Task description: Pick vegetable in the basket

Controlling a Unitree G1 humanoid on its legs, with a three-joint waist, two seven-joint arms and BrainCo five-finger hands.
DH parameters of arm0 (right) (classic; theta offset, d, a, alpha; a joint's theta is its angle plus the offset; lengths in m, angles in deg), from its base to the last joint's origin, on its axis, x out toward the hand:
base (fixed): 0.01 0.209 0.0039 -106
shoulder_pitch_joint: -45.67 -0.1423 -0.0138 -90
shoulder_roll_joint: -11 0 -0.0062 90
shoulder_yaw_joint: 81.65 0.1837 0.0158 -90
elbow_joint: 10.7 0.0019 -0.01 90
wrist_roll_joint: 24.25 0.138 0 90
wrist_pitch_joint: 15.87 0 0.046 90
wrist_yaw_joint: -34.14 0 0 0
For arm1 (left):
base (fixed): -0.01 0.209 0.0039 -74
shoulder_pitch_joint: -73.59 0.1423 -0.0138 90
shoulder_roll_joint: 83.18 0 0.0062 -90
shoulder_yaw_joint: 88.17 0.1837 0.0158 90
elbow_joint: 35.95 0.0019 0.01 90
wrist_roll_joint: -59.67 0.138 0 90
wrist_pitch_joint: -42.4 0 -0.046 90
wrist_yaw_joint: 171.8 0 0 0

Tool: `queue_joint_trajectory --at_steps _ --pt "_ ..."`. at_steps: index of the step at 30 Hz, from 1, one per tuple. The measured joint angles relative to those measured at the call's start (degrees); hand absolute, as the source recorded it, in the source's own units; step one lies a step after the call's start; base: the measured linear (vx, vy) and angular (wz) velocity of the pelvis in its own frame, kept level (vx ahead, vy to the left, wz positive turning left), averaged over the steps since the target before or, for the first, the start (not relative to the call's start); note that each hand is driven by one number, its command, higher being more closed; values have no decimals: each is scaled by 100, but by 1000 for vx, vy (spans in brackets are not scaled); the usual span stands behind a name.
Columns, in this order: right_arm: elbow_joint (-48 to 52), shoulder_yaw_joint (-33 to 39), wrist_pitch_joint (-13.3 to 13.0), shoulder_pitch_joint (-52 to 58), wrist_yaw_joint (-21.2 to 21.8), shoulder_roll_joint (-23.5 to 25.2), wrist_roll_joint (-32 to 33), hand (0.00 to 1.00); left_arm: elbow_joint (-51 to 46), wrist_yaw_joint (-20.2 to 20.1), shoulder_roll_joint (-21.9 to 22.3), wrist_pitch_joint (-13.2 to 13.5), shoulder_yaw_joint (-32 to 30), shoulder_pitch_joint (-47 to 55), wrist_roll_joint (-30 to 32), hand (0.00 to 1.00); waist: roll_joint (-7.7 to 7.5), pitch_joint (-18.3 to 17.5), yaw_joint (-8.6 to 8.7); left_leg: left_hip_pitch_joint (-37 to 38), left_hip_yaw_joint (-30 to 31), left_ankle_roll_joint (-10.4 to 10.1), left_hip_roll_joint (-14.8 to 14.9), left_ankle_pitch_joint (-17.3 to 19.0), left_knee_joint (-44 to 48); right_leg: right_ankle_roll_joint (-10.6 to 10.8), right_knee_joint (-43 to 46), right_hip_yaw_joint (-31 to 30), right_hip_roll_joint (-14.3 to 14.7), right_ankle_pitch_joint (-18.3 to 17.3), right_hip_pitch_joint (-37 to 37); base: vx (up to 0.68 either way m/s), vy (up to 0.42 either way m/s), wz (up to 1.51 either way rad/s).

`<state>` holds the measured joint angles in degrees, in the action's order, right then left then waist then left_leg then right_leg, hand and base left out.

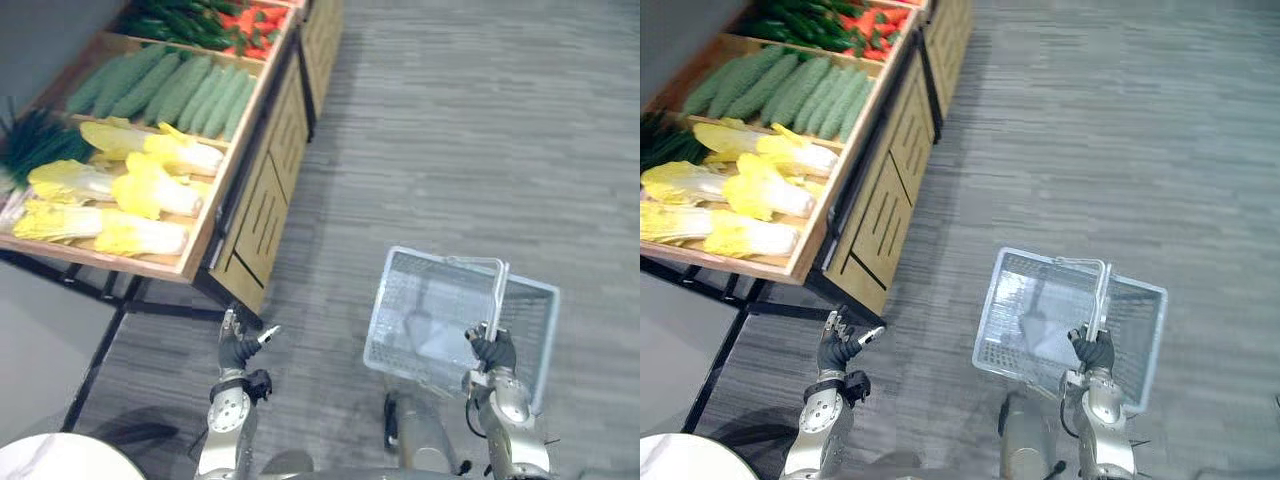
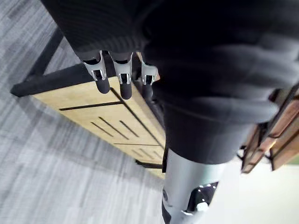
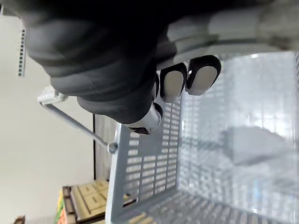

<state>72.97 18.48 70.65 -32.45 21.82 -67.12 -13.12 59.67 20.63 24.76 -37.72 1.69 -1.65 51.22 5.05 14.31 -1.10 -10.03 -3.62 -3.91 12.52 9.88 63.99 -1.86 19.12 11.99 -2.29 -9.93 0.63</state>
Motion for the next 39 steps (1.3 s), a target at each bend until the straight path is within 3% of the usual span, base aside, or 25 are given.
queue_joint_trajectory --at_steps 1,3,4,5,6,7,8,9,11,12,13,14,17,18,20,22,23,24,25,26,28,30,36,39 --pt "51 38 -9 -7 -12 31 33 100 -72 2 -2 1 -3 1 0 0 -1 -2 -30 -184 -176 43 31 149 -92 1 -173 46 -5 0 -183 416 -66 25" --pt "116 353 -78 -75 -55 33 155 100 -200 -3 -11 23 -5 8 9 0 11 -8 -121 -785 -879 163 2 473 -1417 98 -686 238 -64 -57 -779 425 9 37" --pt "87 438 -91 -69 -64 8 174 100 -209 -3 -10 26 0 -4 11 0 -2 -12 -117 -816 -1051 151 -75 462 -1901 176 -756 324 -100 -110 -912 452 61 56" --pt "34 591 -105 -31 -120 -75 180 100 -256 -4 -5 32 10 -4 13 0 9 -24 -104 -815 -1388 131 -253 222 -2994 340 -803 499 -162 -270 -1145 478 101 68" --pt "-138 727 -128 12 -143 -180 178 100 -315 -3 -29 40 12 16 14 0 101 -88 -102 -815 -1647 750 -398 -487 -3831 515 -801 550 -121 -460 -1316 583 123 71" --pt "-494 793 -114 -65 -158 -168 180 100 -292 7 -138 33 10 13 18 0 -140 -202 -98 -706 -1740 925 -621 -421 -3887 607 -780 593 -325 -603 -1397 501 109 56" --pt "-651 795 -96 -77 -159 -181 180 100 -312 21 -181 33 5 -9 19 0 -255 -291 -75 -728 -1735 984 -773 -386 -3926 626 -774 622 -430 -611 -1398 528 98 61" --pt "-796 850 -95 -85 -155 -186 180 100 -358 20 -203 35 -30 -26 21 0 -329 -312 -82 -786 -1677 1203 -914 -170 -3765 643 -634 682 -535 -607 -1424 442 95 74" --pt "-1100 914 27 -84 -130 -160 172 100 -355 2 -207 32 39 -88 78 0 -377 -306 -62 -578 -1508 1234 -1140 267 -3513 713 434 673 -803 -611 -1323 576 158 78" --pt "-1220 924 53 -84 -128 -134 162 100 -356 3 -218 32 66 -88 97 0 -394 -309 -21 -404 -1373 1248 -1277 404 -3529 904 1300 638 -987 -438 -1099 603 152 86" --pt "-1341 928 111 -87 -131 -80 161 100 -360 12 -247 30 69 -112 152 0 -392 -308 56 -147 -1134 1242 -1416 553 -3592 870 2575 414 -1183 -51 -665 479 55 95" --pt "-1397 923 146 -85 -127 -54 162 100 -388 22 -271 24 122 -132 193 0 -382 -305 99 60 -950 1259 -1474 618 -3653 826 3358 198 -1184 -241 -308 465 17 89" --pt "-1416 901 165 17 -115 29 165 100 -897 165 -328 35 278 -46 279 0 -378 -316 191 738 -326 1240 -1506 625 -4020 606 3750 68 -1014 -688 400 382 -79 106" --pt "-1290 903 151 169 -114 60 178 100 -1153 184 -325 71 365 -82 305 0 -400 -339 190 894 -34 1236 -1494 623 -4063 494 3398 1 -906 -795 637 456 -173 142" --pt "-940 911 73 427 -110 148 214 100 -1485 236 -302 194 511 -146 305 0 -435 -354 207 965 392 1197 -1482 644 -3956 492 2676 -427 -700 -891 1051 343 -210 143" --pt "-674 910 -66 650 -95 187 300 100 -1795 288 -264 324 677 -214 309 0 -495 -380 277 857 666 831 -1367 851 -3481 570 1549 -1285 -387 -769 1297 343 -314 162" --pt "-635 906 -71 688 -95 202 306 100 -1888 286 -276 342 701 -228 311 0 -563 -390 307 795 650 654 -1352 961 -3328 560 1156 -1477 -383 -536 1256 233 -320 180" --pt "-631 910 -99 766 -97 211 377 100 -1999 286 -283 406 725 -270 357 0 -659 -350 363 693 598 346 -1231 1290 -3055 782 1038 -1533 -350 -145 1187 171 -253 128" --pt "-676 910 -96 764 -107 173 415 100 -2014 293 -233 405 737 -252 363 0 -547 -387 313 698 601 322 -1081 1359 -3048 756 1072 -1415 -268 -162 1150 212 -303 101" --pt "-621 891 -101 750 -88 182 435 100 -2072 289 -194 408 812 -235 413 0 -472 -438 155 725 666 260 -917 1343 -3162 671 1121 -1295 -175 -214 1156 179 -273 48" --pt "-512 858 -164 747 12 175 501 100 -2090 283 -192 429 887 -283 532 0 -475 -435 33 826 682 120 -824 1260 -3430 570 1166 -1097 -172 -304 1159 143 -260 45" --pt "-492 833 -197 730 49 172 527 100 -2084 284 -186 415 917 -296 844 0 -468 -433 4 881 655 -13 -718 1181 -3711 550 1205 -962 -154 -315 1123 50 -173 34" --pt "-477 794 -195 893 138 238 640 100 -1763 255 -233 153 880 -306 1567 0 -451 -536 4 760 748 -55 -677 1140 -3816 433 1075 -788 -178 -400 1102 -48 -57 16" --pt "-478 789 -170 1000 135 384 649 100 -1626 266 -227 36 845 -323 1659 0 -571 -592 22 588 775 -71 -736 811 -4100 391 928 -457 -390 -370 1108 -15 -35 54"
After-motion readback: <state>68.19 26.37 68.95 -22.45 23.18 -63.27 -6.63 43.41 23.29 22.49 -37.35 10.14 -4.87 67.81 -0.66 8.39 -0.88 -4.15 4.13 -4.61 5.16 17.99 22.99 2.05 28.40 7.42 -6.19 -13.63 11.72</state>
